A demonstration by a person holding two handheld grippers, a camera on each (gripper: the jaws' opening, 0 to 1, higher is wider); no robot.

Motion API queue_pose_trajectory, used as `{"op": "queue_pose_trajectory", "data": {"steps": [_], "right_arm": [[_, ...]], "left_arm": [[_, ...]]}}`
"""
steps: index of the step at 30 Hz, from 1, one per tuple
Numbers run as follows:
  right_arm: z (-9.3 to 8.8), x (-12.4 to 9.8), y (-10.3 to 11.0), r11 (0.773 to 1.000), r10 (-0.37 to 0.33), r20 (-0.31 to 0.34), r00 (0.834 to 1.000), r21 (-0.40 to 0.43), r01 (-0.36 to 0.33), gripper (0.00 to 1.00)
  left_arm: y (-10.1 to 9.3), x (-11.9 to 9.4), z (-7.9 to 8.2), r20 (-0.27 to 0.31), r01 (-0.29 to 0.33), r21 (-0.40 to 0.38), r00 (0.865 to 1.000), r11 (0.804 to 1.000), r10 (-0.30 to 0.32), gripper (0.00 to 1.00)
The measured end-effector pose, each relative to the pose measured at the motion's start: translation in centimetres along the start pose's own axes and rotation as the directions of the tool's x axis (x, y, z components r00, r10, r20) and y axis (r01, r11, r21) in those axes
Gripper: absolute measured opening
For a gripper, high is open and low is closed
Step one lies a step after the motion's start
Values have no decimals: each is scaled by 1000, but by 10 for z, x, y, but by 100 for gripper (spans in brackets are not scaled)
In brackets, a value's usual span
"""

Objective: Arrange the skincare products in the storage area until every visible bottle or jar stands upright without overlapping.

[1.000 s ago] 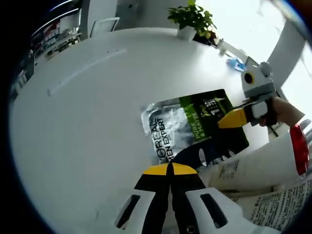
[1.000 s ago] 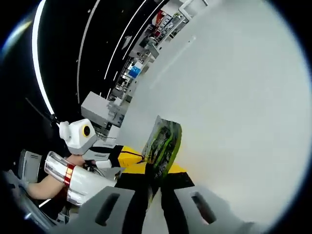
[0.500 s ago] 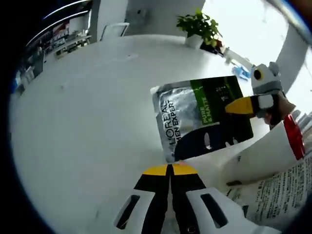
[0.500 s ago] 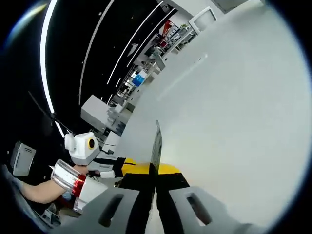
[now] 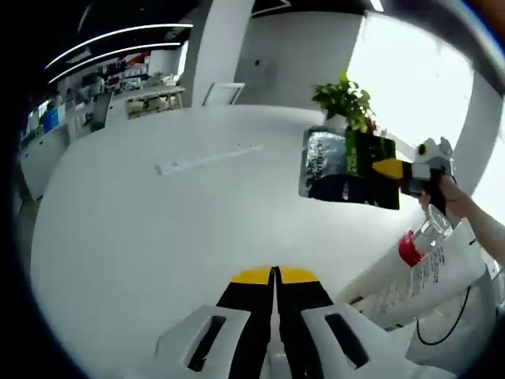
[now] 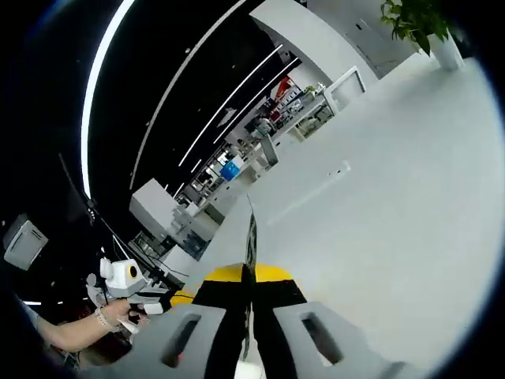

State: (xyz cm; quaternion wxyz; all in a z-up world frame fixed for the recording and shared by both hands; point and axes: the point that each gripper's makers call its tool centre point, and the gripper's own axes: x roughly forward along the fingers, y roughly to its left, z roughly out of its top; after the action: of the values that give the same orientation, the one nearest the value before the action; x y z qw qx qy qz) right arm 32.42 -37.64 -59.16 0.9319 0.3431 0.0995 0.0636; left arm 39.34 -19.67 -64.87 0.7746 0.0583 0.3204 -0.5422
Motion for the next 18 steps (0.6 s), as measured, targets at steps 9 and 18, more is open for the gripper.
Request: {"op": "queue_pose_trajectory", "data": {"steps": [9,18], "right_arm": [[28,-3,48,995,83,59,995,-59,-80,1],[51,-10,103,976,182,102,978,-137,-168,1]], "left_arm": [[-11,-36,23,108,-8,13,994,1000,6,8],[-36,-64,42,201,42,13,979,999,-43,16]]}}
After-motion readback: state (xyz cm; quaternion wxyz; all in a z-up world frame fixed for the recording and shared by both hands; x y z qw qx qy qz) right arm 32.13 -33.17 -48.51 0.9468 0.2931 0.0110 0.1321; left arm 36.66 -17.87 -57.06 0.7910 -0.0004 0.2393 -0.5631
